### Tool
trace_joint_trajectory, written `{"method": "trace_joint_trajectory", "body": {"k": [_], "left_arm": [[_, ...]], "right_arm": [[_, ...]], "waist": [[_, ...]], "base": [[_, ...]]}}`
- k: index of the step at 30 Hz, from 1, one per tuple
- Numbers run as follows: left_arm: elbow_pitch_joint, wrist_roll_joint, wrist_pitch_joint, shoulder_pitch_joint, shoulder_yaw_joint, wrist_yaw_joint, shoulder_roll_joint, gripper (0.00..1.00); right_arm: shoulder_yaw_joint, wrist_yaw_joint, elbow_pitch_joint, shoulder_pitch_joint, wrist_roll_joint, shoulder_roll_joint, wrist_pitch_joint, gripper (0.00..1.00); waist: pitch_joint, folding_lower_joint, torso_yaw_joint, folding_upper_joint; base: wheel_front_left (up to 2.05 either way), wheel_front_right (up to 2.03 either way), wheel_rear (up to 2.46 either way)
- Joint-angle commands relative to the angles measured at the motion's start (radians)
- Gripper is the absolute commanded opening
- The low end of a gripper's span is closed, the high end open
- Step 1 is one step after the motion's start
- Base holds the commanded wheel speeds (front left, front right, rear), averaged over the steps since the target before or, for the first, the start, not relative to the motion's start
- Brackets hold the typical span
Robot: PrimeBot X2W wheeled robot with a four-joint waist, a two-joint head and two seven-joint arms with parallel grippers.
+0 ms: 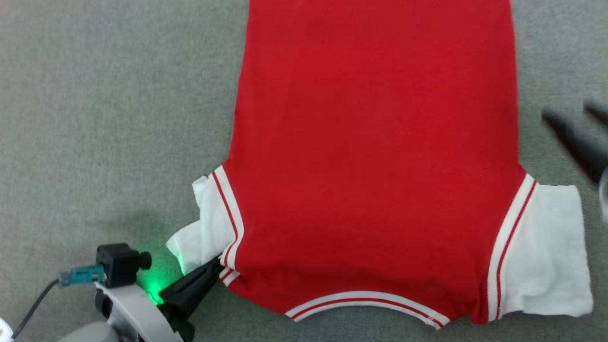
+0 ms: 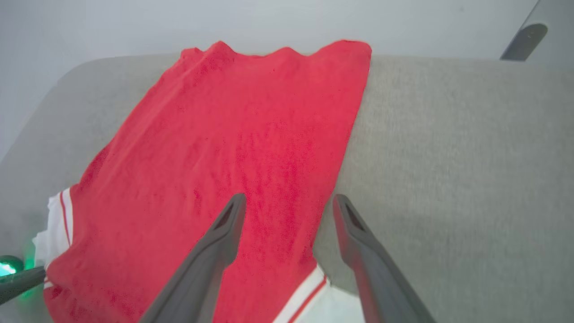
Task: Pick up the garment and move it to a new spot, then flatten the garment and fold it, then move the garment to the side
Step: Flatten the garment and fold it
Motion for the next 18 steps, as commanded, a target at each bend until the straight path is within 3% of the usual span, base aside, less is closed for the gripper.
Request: {"method": "trace_joint_trajectory", "body": {"k": [1,7,8,13,18], "left_arm": [[0.013,0.003,0.006,-0.031,-0.003,0.010,-0.031,0.00],[-0.010,0.015,0.008,-0.095,-0.011,0.011,-0.040,0.00],[-0.010,0.015,0.008,-0.095,-0.011,0.011,-0.040,0.00],[-0.015,0.005,0.010,-0.139,-0.030,0.014,-0.062,0.00],[-0.023,0.004,0.011,-0.182,-0.049,0.015,-0.080,0.00]], "right_arm": [[0.020,-0.001,0.080,-0.117,-0.034,0.016,0.009,1.00],[0.050,-0.001,0.411,-0.498,-0.190,0.043,0.051,1.00],[0.050,-0.001,0.411,-0.498,-0.190,0.043,0.051,1.00],[0.035,-0.001,0.651,-0.712,-0.354,0.017,0.093,1.00],[-0.008,-0.001,0.821,-0.868,-0.512,-0.005,0.060,1.00]], "waist": [[0.045,0.0000,0.025,0.0000],[0.138,0.0000,0.072,0.0000],[0.138,0.0000,0.072,0.0000],[0.193,0.0000,0.118,0.0000],[0.251,0.0000,0.162,0.0000]], "base": [[0.00,0.00,0.00],[0.00,0.00,0.00],[0.00,0.00,0.00],[0.00,0.00,0.00],[0.00,0.00,0.00]]}}
